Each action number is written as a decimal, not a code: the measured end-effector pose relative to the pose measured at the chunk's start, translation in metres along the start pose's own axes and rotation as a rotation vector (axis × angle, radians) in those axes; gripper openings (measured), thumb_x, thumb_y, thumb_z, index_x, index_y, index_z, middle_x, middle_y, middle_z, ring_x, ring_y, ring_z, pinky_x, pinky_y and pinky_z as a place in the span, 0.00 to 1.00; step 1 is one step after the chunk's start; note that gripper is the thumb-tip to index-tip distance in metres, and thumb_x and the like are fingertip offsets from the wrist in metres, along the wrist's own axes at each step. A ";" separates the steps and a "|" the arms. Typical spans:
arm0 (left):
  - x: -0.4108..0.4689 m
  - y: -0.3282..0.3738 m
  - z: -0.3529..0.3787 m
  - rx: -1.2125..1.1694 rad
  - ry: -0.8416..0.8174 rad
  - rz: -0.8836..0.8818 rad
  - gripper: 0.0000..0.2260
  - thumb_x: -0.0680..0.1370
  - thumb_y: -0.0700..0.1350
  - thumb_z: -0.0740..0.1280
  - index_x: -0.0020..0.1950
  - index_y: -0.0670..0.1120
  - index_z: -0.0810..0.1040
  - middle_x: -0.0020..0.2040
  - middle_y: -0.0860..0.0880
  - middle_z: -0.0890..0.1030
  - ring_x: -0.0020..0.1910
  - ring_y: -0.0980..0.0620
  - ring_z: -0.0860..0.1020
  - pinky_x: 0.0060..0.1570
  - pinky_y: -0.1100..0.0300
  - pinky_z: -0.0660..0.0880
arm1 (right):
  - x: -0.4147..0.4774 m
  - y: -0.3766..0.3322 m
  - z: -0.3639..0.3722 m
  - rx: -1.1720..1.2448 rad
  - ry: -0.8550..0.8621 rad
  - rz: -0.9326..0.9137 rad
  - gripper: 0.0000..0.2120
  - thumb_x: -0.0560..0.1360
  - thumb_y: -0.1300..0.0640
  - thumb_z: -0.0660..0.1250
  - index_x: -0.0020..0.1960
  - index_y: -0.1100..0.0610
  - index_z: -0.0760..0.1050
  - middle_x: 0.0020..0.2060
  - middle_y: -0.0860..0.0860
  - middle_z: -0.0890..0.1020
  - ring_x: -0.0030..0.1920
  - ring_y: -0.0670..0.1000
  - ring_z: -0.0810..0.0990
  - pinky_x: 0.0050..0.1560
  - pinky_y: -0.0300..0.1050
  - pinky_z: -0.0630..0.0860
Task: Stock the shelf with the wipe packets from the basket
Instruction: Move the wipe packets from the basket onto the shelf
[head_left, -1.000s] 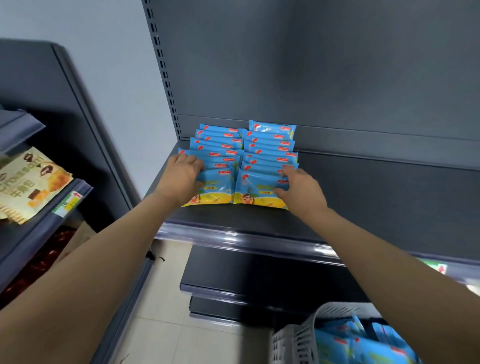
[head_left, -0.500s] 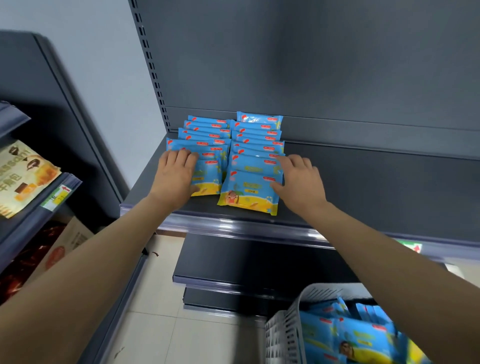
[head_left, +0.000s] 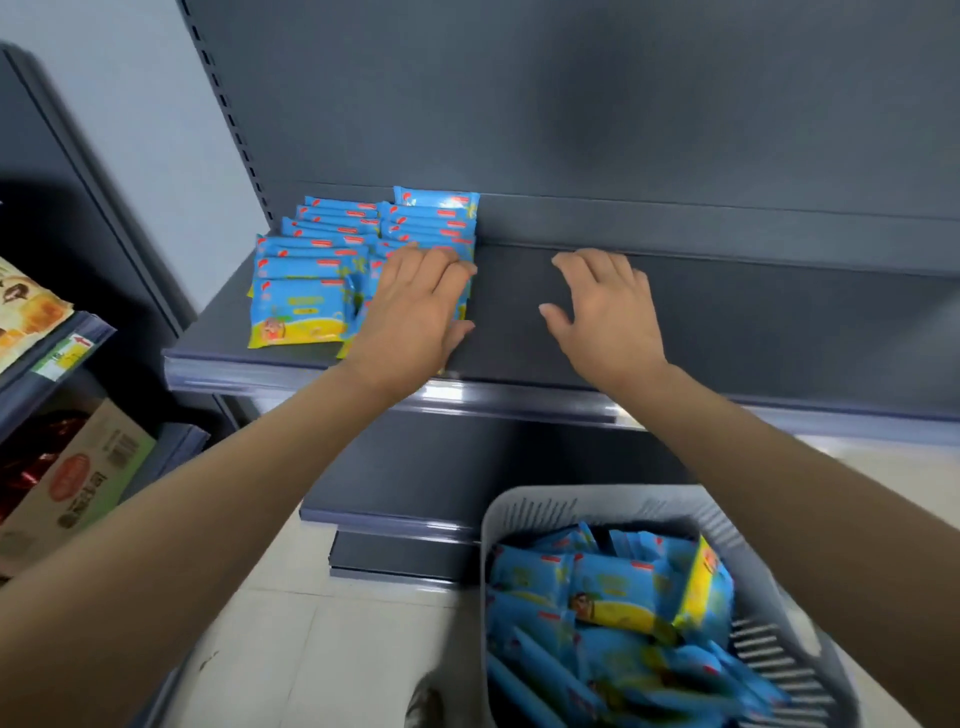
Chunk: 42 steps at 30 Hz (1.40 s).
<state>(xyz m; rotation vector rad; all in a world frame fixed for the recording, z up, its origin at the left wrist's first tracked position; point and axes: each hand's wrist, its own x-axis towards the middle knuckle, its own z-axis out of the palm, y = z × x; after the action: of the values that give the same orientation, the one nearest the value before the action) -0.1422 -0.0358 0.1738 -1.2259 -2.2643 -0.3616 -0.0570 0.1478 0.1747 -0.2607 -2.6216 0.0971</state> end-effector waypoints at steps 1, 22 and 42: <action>0.002 0.019 0.001 -0.015 0.002 0.008 0.22 0.68 0.42 0.73 0.59 0.37 0.74 0.54 0.38 0.76 0.53 0.36 0.74 0.61 0.50 0.58 | -0.010 0.012 -0.006 -0.009 -0.002 -0.004 0.22 0.75 0.53 0.65 0.66 0.60 0.69 0.62 0.57 0.74 0.63 0.60 0.70 0.61 0.53 0.63; -0.126 0.190 0.145 -0.144 -0.665 -0.017 0.21 0.74 0.48 0.68 0.64 0.44 0.71 0.60 0.44 0.73 0.60 0.43 0.70 0.64 0.53 0.59 | -0.208 0.168 0.061 0.014 -0.869 -0.094 0.20 0.76 0.58 0.61 0.67 0.57 0.68 0.65 0.57 0.71 0.66 0.58 0.67 0.65 0.51 0.67; -0.139 0.213 0.231 -0.170 -1.076 -0.179 0.34 0.66 0.47 0.76 0.68 0.46 0.65 0.65 0.47 0.69 0.65 0.45 0.66 0.65 0.54 0.63 | -0.221 0.192 0.078 -0.290 -1.066 -0.142 0.14 0.71 0.61 0.65 0.57 0.59 0.75 0.56 0.57 0.74 0.60 0.59 0.71 0.51 0.48 0.71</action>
<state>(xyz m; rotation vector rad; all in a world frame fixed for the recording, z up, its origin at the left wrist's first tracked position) 0.0216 0.0933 -0.0990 -1.5270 -3.3084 0.1031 0.1263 0.2895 -0.0208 -0.1276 -3.7086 -0.2741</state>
